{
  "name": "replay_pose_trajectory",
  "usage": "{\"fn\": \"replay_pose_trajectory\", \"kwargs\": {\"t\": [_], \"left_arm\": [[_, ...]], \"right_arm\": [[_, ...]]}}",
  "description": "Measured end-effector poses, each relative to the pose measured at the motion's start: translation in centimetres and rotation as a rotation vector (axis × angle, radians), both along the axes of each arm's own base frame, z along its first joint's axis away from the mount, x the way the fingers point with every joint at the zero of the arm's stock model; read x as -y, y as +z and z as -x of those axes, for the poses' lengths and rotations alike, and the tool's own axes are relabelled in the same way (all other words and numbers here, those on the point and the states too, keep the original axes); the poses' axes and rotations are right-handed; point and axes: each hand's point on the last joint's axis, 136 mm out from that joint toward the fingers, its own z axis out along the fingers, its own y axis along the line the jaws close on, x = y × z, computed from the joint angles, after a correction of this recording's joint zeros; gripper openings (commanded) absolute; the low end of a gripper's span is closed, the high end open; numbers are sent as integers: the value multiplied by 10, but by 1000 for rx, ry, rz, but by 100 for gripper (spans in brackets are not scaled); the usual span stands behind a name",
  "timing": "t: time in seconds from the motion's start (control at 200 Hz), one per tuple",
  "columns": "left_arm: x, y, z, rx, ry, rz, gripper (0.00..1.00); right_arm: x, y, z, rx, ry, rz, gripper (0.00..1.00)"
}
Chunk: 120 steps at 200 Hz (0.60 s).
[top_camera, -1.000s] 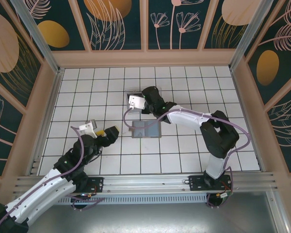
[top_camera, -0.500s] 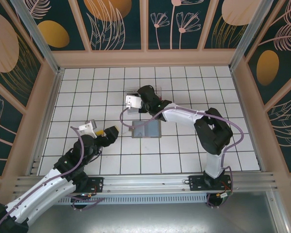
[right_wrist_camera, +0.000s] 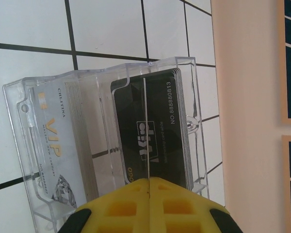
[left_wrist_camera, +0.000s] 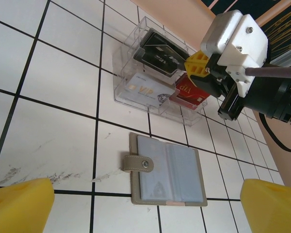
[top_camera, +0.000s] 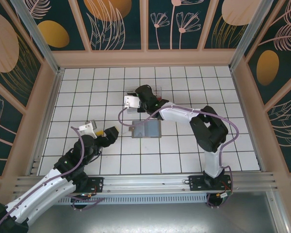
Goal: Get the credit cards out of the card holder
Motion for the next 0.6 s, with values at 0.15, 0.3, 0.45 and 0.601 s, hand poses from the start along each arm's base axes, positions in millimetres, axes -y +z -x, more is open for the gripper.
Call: {"fn": "replay_pose_trajectory", "kwargs": {"t": [0.15,0.3,0.45,0.601], "left_arm": [[0,-1,0,-2,0,-2,99],[0,-1,0,-2,0,-2,98],[0,0,0,-1,0,-2,98],[-1,1,1,5,-1,0,98]], "right_arm": [[0,2,-2,6,-9,0,10],[0,2,-8,10,-41,-12,21],[-2,4,-20,27,-81,-30,24],[1,12,-30,60,-124,-54,26]]}}
